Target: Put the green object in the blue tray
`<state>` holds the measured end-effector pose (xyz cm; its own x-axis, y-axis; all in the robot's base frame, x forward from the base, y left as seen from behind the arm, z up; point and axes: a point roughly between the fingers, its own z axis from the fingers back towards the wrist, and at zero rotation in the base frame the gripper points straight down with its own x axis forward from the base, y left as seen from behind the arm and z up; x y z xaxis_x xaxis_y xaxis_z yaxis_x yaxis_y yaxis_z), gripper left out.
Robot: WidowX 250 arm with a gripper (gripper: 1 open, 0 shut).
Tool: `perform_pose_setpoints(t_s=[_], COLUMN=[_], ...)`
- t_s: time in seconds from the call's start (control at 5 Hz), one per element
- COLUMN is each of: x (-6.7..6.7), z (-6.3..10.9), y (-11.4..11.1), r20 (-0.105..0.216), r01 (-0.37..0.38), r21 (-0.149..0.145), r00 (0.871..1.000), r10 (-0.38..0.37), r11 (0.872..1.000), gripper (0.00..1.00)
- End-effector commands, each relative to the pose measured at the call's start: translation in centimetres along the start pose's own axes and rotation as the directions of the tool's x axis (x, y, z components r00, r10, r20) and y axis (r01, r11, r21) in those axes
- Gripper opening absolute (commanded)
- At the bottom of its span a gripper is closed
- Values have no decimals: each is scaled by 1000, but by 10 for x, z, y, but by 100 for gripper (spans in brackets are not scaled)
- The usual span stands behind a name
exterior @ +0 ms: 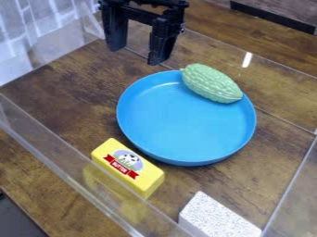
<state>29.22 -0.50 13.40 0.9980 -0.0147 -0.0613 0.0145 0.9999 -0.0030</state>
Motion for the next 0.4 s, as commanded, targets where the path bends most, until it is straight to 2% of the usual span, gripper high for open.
perform_pose_setpoints(t_s=[0.0, 0.2], x=[1, 11], z=[-15, -30], y=[4, 3], r20=[-13, -15], r01=[117, 341], r21=[5, 20], r00=[993, 940], r10=[-117, -340], r11=[993, 940], gripper=[100, 100])
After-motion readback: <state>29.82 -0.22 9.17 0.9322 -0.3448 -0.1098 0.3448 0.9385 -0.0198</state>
